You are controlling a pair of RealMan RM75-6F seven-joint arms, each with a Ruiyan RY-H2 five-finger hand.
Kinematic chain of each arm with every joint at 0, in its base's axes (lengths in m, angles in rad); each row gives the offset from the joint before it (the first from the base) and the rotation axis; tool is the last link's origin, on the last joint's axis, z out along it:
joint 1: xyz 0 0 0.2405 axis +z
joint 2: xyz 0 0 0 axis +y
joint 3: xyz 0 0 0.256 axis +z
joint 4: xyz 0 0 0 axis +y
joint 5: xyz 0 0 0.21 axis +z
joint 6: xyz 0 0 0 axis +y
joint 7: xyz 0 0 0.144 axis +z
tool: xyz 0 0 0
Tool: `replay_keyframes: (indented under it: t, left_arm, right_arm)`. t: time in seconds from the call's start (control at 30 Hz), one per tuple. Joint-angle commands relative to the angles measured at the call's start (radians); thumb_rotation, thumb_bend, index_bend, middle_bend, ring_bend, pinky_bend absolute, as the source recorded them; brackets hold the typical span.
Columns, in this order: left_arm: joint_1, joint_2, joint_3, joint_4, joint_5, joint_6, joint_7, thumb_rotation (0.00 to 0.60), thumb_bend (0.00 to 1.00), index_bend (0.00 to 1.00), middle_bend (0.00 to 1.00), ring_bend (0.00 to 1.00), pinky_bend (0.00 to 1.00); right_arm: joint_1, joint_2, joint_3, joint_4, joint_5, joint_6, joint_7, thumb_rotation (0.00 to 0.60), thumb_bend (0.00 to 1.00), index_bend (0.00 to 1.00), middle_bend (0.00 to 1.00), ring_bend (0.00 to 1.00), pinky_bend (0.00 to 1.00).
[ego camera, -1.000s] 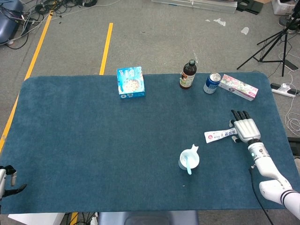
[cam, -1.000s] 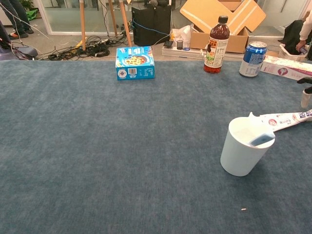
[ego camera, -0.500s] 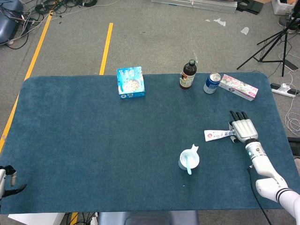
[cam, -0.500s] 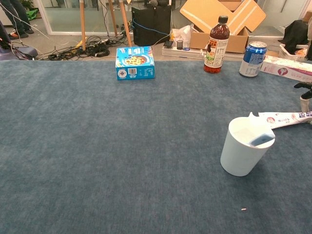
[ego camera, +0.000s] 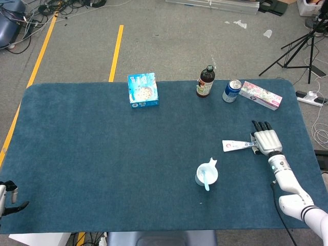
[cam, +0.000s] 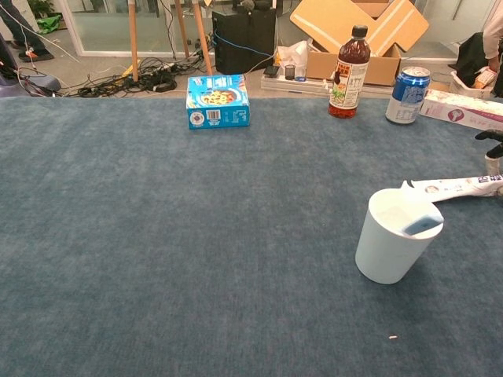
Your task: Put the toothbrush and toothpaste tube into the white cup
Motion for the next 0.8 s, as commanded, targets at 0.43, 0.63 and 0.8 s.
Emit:
replay_keyframes:
  t: [0.43, 0.63, 0.8]
  left_arm:
    - [0.000, -0.001, -0.001, 0.000, -0.001, 0.001, 0.003, 0.600, 0.00, 0.81, 0.54, 0.43, 0.39]
    - [0.000, -0.002, -0.001, -0.001, -0.002, 0.001, 0.005, 0.600, 0.00, 0.81, 0.54, 0.43, 0.39]
    - [0.000, -0.002, -0.001, -0.001, -0.001, 0.002, 0.004, 0.600, 0.00, 0.81, 0.54, 0.43, 0.39]
  right_arm:
    - [-0.056, 0.199, 0.027, -0.316, -0.051, 0.198, 0.016, 0.600, 0.35, 0.61, 0.00, 0.00, 0.00]
    - [-0.083, 0.302, 0.042, -0.500, -0.087, 0.290, 0.043, 0.600, 0.35, 0.61, 0.00, 0.00, 0.00]
    - [-0.100, 0.374, 0.044, -0.627, -0.131, 0.348, 0.081, 0.600, 0.35, 0.61, 0.00, 0.00, 0.00]
